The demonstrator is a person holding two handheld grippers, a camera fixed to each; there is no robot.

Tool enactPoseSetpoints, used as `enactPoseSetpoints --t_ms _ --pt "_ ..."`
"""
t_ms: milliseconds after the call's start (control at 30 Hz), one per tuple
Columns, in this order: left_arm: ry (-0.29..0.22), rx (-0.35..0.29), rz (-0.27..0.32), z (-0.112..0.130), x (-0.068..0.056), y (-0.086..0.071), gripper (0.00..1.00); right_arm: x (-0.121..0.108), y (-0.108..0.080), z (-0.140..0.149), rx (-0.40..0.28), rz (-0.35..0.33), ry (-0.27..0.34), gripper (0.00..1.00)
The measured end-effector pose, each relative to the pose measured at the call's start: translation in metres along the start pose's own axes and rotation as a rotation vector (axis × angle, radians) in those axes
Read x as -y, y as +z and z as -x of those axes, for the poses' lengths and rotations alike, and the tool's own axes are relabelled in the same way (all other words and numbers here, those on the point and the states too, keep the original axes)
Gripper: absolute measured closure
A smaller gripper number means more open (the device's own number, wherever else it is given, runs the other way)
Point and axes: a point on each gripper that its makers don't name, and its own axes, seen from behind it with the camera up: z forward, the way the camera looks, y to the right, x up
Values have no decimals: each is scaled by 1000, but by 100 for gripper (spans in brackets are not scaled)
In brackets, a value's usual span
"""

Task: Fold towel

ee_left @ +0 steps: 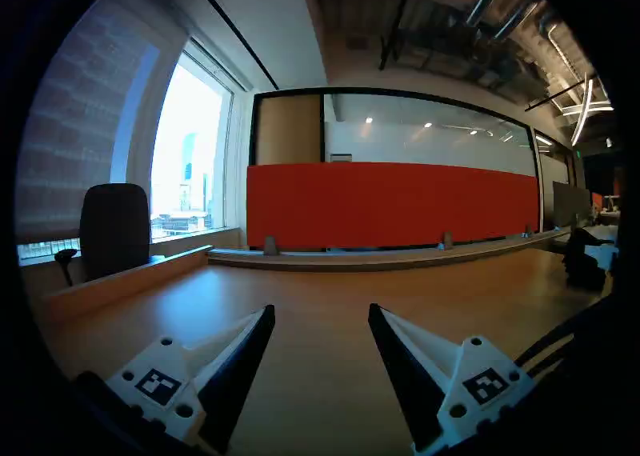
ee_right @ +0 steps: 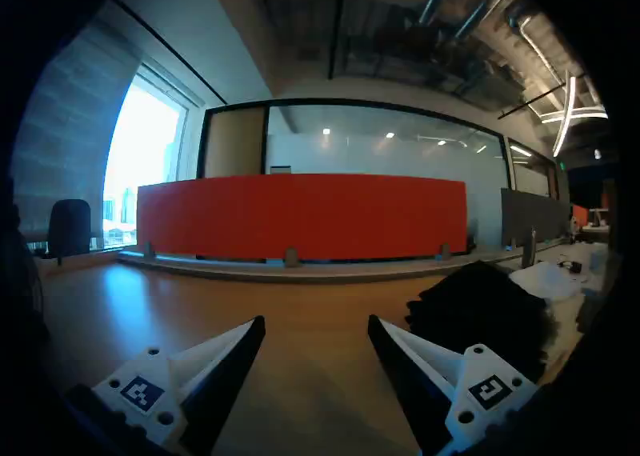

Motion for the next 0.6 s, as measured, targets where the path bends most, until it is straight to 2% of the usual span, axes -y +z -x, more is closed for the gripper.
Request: enactPoseSetpoints --t_ms 600 --pt "2 0 0 -1 -1 0 14 0 0 1 1 0 0 0"
